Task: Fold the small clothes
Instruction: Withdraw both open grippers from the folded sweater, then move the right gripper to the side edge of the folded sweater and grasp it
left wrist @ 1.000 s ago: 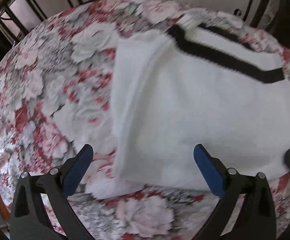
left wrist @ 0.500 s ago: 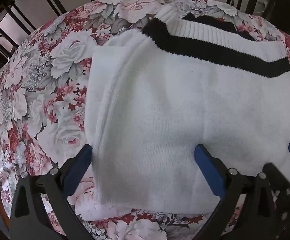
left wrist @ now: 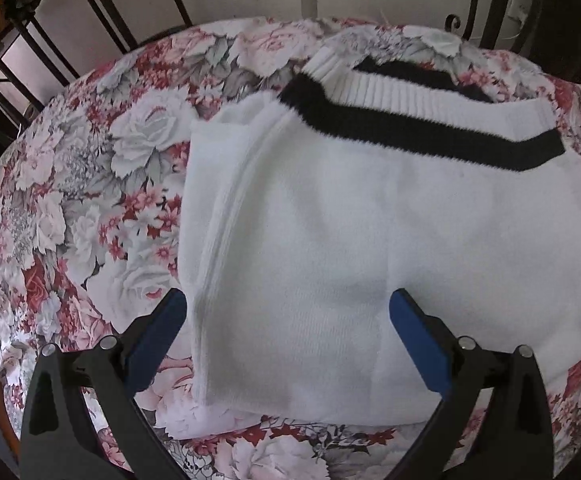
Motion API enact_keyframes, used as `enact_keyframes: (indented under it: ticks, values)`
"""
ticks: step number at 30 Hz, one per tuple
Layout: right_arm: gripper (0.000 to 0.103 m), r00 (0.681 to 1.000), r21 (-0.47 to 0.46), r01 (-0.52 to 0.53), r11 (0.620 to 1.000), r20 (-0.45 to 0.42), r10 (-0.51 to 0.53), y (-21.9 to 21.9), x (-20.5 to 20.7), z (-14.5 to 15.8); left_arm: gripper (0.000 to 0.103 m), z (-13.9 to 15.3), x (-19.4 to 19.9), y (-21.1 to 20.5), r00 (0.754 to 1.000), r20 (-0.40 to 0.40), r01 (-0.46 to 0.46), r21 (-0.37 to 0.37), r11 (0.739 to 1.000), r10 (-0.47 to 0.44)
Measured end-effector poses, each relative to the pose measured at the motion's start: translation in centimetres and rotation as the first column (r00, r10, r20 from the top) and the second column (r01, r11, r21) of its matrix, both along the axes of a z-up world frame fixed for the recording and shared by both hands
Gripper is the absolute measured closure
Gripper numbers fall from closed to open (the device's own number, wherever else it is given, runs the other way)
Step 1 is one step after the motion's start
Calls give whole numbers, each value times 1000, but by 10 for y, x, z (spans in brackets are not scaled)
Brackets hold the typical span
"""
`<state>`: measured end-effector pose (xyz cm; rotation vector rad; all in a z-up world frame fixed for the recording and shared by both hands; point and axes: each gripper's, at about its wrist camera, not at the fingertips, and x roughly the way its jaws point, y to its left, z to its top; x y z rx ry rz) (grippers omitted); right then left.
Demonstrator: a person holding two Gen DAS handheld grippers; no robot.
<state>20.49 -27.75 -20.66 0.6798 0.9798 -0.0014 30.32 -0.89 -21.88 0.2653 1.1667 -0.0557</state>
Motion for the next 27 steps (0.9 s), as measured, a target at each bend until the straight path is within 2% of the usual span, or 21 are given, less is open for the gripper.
enact_keyframes:
  ticks: [8, 15, 23, 27]
  values:
    - [9, 995, 117, 95, 989, 24, -98, -48, -15, -10, 4, 3, -6, -15, 999, 16, 32, 4, 999, -32]
    - [9, 989, 225, 142, 964, -7, -144, -67, -15, -33, 4, -4, -9, -22, 998, 22, 50, 12, 999, -50]
    - [9, 989, 260, 143, 955, -16, -144, -68, -12, -45, 4, -20, -7, -21, 998, -32, 52, 33, 998, -51]
    - [9, 988, 292, 148, 945, -6, -153, -74, -16, -48, 4, -23, -5, -16, 998, -55, 33, 6, 999, -32]
